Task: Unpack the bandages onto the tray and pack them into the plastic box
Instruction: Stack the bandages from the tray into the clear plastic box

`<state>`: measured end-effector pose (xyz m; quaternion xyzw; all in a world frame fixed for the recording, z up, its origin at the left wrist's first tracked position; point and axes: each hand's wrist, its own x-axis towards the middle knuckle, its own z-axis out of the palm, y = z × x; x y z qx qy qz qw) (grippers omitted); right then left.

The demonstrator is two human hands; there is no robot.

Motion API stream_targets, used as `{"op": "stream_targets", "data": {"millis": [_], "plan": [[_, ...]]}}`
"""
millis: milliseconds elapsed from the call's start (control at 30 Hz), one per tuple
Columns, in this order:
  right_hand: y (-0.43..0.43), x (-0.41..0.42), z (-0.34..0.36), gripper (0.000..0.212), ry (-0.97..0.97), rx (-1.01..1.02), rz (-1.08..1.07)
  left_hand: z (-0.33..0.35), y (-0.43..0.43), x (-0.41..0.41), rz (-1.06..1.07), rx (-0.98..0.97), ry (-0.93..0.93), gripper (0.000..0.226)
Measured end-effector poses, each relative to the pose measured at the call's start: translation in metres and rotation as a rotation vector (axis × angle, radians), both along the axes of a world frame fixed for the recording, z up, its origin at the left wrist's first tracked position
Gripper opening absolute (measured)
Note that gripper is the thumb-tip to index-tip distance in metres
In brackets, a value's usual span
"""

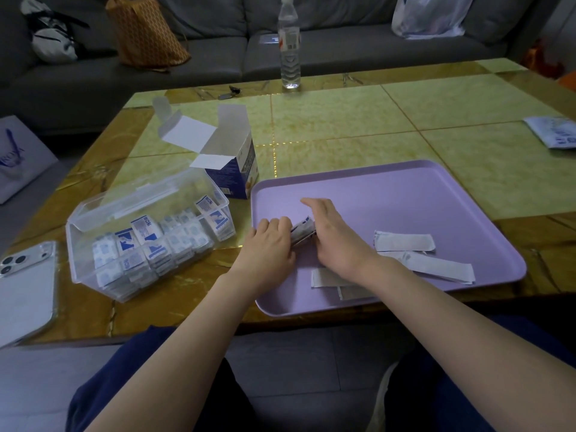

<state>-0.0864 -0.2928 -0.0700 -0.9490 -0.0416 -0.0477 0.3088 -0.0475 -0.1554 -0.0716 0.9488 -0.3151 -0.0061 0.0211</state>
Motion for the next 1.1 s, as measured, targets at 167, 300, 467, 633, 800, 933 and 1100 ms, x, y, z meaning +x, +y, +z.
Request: {"op": "stream_targets", "data": {"millis": [167,300,467,633,800,933,1100], "plan": [[0.006,-0.003,0.001,0.071,-0.084,-0.282,0.090,0.000,-0.003,-0.002,0.002,0.007,-0.043,0.021],[-0.001,-0.003,0.001,0.060,0.093,-0.501,0.032,-0.004,-0.002,-0.003,0.001,-0.043,-0.097,0.016],[0.001,-0.002,-0.002,0.056,0.003,0.030,-0.043,-0.006,-0.004,-0.003,-0.004,-0.165,-0.112,0.014],[-0.001,0.003,-0.006,0.041,-0.180,0.076,-0.151,-0.003,-0.005,-0.002,0.039,-0.258,-0.122,0.012],[-0.003,-0.001,-0.015,0.060,0.076,0.004,-0.027,-0.010,-0.001,0.000,0.027,-0.177,-0.003,0.026],[0.001,0.001,-0.012,0.051,-0.027,0.060,-0.037,-0.006,-0.003,-0.003,-0.034,-0.340,0.119,0.030],[-0.007,0.005,-0.014,0.036,-0.068,-0.037,-0.082,-0.004,0.004,-0.001,-0.016,-0.306,-0.016,0.019]]}}
